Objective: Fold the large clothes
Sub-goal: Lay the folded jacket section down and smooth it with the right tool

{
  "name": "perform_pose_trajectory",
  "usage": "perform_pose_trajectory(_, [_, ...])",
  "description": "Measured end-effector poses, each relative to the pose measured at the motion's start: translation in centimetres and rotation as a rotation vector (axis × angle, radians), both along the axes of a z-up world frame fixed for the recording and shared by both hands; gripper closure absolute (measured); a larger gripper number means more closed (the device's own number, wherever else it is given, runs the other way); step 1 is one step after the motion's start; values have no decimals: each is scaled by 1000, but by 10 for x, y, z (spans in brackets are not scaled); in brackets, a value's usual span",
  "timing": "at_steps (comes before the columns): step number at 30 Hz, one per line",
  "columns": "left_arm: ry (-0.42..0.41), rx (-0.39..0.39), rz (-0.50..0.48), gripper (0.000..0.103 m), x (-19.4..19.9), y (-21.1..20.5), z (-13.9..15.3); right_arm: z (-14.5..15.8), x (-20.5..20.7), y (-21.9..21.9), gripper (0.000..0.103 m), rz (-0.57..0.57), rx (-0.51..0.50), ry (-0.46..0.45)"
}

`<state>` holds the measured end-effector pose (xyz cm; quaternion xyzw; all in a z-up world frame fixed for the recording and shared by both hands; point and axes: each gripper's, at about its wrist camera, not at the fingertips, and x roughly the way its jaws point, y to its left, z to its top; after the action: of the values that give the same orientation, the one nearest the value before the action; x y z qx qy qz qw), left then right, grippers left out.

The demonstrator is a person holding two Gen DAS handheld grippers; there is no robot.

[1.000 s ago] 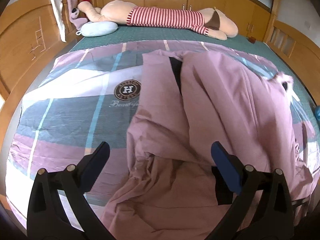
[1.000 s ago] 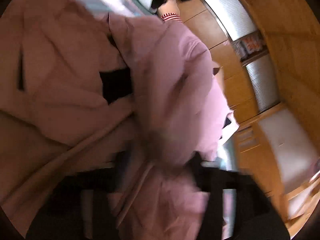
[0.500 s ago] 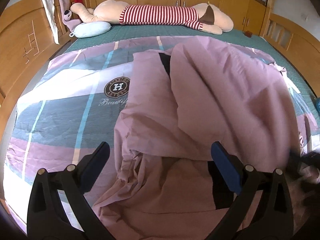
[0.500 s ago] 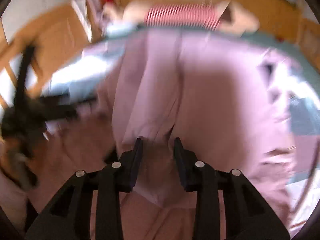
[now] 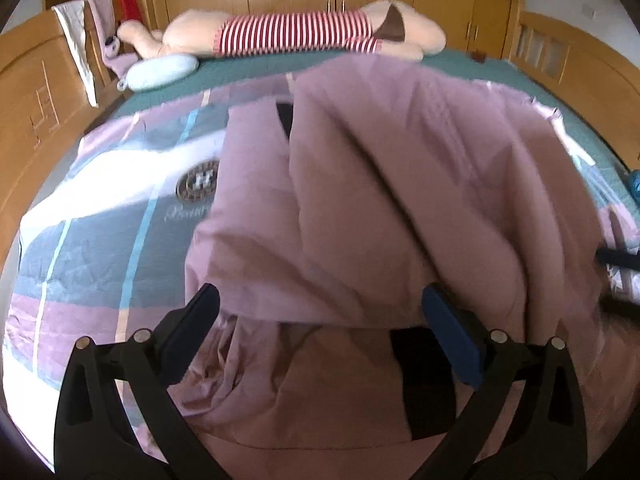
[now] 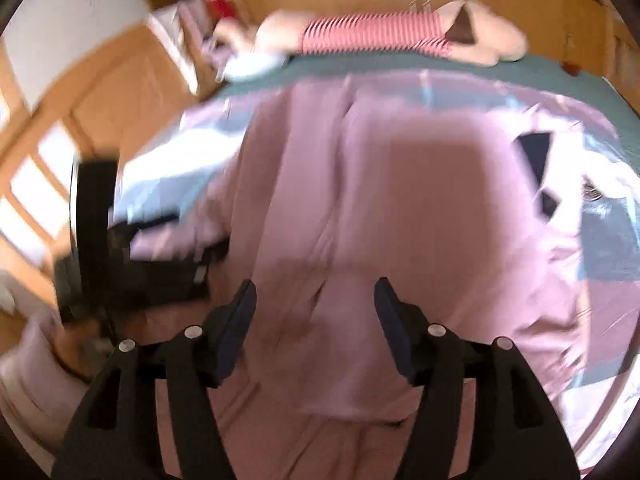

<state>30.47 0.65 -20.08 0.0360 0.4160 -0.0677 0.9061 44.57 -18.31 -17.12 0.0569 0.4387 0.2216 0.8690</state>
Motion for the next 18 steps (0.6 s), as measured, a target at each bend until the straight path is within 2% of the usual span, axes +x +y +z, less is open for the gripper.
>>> perform_pose_trajectory(1, [-23, -7, -2, 2, -1, -1, 3, 5, 17, -10, 41, -43, 9, -4])
perform_pose_trajectory(2, [-32, -10, -4, 2, 0, -2, 4, 5, 18, -16, 41, -72, -3, -2])
perform_pose_trajectory(4, [-16, -1, 4, 2, 5, -4, -1, -6, 40, -44, 41, -156, -33, 15])
perform_pose_trajectory(6, [7, -3, 12, 2, 12, -5, -10, -31, 55, -51, 41, -200, -81, 58])
perform_pose_trajectory(9, [33, -27, 15, 2, 18, -3, -15, -73, 72, -45, 40, -192, -162, 88])
perform_pose_trajectory(12, [31, -20, 12, 2, 17, -4, -14, -67, 65, -42, 40, -180, -207, 62])
perform_pose_trajectory(15, [23, -1, 9, 2, 15, -5, -13, -43, 60, -44, 40, -192, -139, 6])
perform_pose_trajectory(16, [23, 2, 7, 2, 14, -6, -12, -43, 39, -55, 40, -192, -126, -16])
perform_pose_trajectory(18, [23, 5, 6, 2, 12, -7, -12, -36, 27, -59, 39, -193, -116, -68])
